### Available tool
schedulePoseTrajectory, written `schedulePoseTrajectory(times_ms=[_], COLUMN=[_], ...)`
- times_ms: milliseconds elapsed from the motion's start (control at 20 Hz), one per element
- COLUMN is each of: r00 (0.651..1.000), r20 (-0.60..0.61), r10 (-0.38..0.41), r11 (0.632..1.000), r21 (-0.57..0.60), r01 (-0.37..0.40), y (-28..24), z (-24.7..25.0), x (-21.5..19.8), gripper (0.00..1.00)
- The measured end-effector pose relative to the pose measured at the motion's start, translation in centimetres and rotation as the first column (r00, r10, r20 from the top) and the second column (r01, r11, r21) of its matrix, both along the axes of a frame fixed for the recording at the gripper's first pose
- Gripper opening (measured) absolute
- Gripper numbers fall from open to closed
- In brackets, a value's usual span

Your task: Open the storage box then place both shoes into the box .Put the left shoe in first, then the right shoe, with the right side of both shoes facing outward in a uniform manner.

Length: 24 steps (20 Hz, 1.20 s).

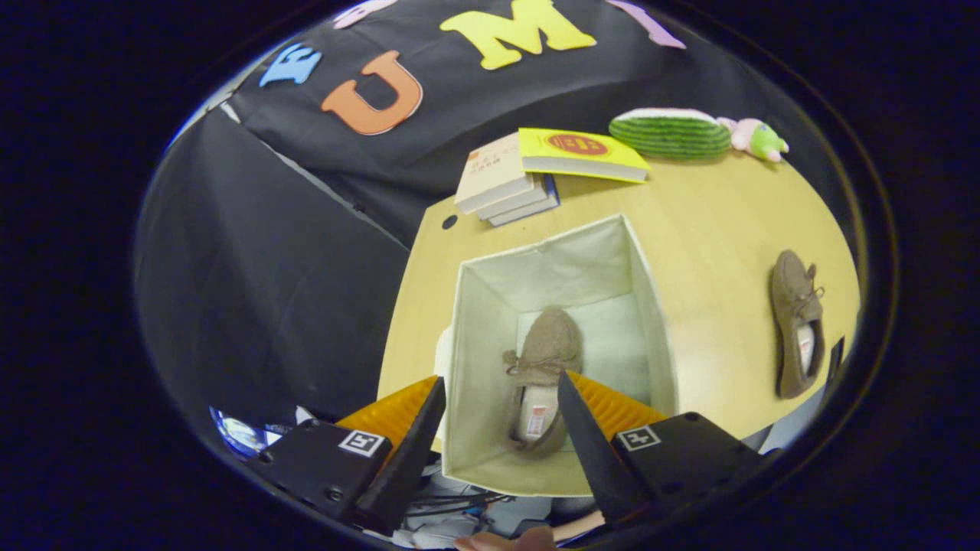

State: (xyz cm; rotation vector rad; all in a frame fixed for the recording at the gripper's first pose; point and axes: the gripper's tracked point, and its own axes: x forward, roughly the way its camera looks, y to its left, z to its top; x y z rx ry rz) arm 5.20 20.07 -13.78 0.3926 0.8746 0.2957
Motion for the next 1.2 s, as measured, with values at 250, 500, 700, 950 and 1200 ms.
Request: schedulePoseTrajectory(times_ms=[250,500,700,950,1200], r00=[0.987,0.971,0.972,0.986,0.985], r20=[0.158,0.225,0.199,0.070,-0.052], r10=[-0.003,-0.083,-0.124,-0.151,-0.165], r11=[0.985,0.947,0.924,0.923,0.918], r21=[-0.172,-0.285,-0.335,-0.347,-0.373], r01=[0.031,0.147,0.186,0.166,0.134], y=[-5.3,-13.8,-20.7,-27.8,-33.2], z=[3.0,4.8,3.9,-1.1,-6.2], x=[-0.8,-1.7,-2.8,-4.5,-4.7], gripper=[0.95,0.98,0.98,0.98,0.98])
